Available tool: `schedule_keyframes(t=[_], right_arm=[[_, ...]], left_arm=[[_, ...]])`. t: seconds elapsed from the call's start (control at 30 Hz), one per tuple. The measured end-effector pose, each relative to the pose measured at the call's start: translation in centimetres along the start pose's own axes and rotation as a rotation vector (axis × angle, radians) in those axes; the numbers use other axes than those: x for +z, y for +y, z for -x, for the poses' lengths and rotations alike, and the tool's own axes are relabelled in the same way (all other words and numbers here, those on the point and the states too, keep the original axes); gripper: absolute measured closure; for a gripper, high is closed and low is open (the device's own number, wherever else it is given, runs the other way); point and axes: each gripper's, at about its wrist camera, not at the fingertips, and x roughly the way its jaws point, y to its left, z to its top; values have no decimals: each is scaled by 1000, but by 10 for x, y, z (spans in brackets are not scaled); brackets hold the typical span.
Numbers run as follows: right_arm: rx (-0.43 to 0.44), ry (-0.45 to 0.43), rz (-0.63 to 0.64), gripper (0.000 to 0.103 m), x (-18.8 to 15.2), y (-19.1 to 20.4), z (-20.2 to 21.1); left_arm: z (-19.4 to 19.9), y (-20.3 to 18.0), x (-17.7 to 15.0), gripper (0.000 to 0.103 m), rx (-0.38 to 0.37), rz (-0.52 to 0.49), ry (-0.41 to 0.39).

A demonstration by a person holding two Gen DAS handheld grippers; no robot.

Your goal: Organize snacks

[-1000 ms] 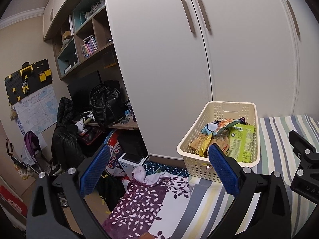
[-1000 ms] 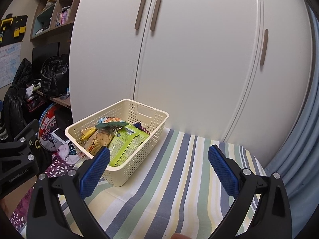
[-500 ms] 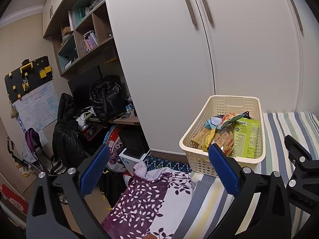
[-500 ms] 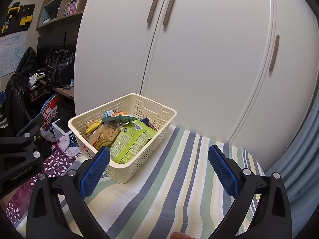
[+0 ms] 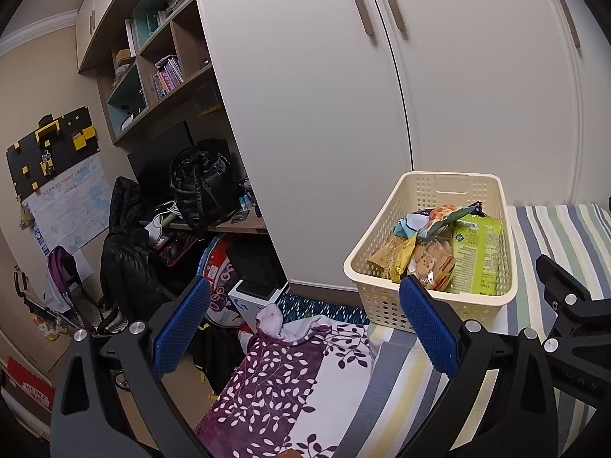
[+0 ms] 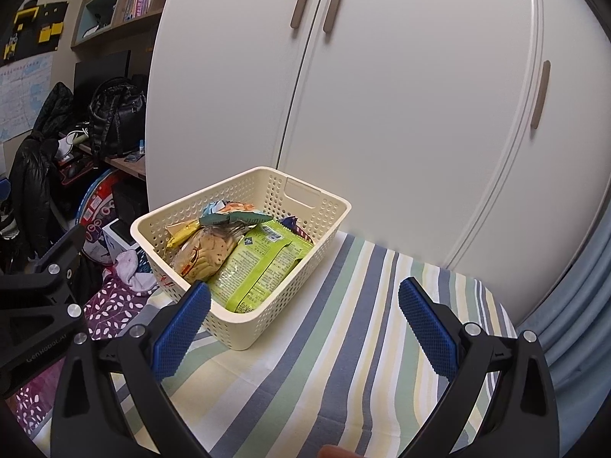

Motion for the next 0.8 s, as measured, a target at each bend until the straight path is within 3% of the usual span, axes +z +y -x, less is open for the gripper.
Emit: schedule_keyframes(t=[0.8], right_arm=[[-21,16,14,5,-3,-1,-16]], left_arm=[[-8,-6,-2,3,-14,-22,17]])
